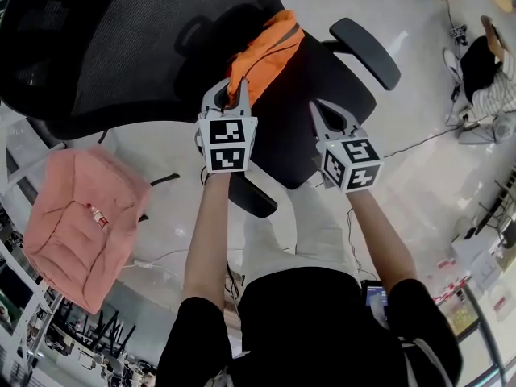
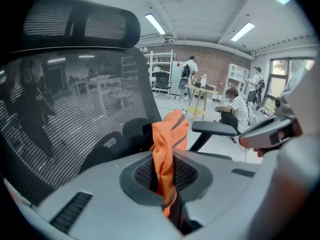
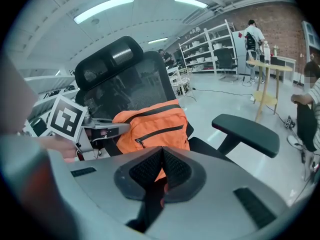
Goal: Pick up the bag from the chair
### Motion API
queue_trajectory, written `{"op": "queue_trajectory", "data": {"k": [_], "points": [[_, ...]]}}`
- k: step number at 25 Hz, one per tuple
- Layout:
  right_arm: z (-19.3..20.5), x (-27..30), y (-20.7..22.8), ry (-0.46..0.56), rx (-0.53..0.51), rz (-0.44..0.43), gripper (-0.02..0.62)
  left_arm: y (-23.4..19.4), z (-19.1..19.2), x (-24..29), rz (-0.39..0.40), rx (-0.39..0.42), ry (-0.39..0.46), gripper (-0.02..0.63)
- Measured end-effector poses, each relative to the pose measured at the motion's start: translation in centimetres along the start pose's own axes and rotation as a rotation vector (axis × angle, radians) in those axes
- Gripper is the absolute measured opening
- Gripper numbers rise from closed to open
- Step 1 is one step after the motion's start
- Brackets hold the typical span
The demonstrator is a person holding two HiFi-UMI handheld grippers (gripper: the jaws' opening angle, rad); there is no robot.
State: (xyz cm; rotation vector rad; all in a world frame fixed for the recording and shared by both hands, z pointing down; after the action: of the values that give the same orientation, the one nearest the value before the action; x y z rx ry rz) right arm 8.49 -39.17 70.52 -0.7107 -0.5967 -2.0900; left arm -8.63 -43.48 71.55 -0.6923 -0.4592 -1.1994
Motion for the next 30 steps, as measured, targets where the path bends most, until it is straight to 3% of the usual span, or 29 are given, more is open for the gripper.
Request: {"op": "queue_trajectory", "data": {"k": [7, 30], "points": [[-0.8, -0.9, -0.3, 0.019, 0.001, 0.011, 0.002, 0.7, -0.3, -1.5, 0.046, -0.065, 0.000, 0.020], [-5.7, -6.7, -2.6, 0.122, 0.009, 0.044, 0.002, 4.1, -3.8, -10.0, 0.054, -0.118, 0.058, 0.018]]}}
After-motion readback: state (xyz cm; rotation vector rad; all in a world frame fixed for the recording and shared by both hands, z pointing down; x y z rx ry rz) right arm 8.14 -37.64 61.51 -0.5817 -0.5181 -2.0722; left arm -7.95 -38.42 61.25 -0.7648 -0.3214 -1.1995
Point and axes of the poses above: the fingertips, and each gripper's own axes: x forward along the fingers, y to its right, z out of its underside, the point moved 3 cm from there along -x, backward along the fingers, and after that the axes turned 13 degrees about -x, right-handed, at the moved point
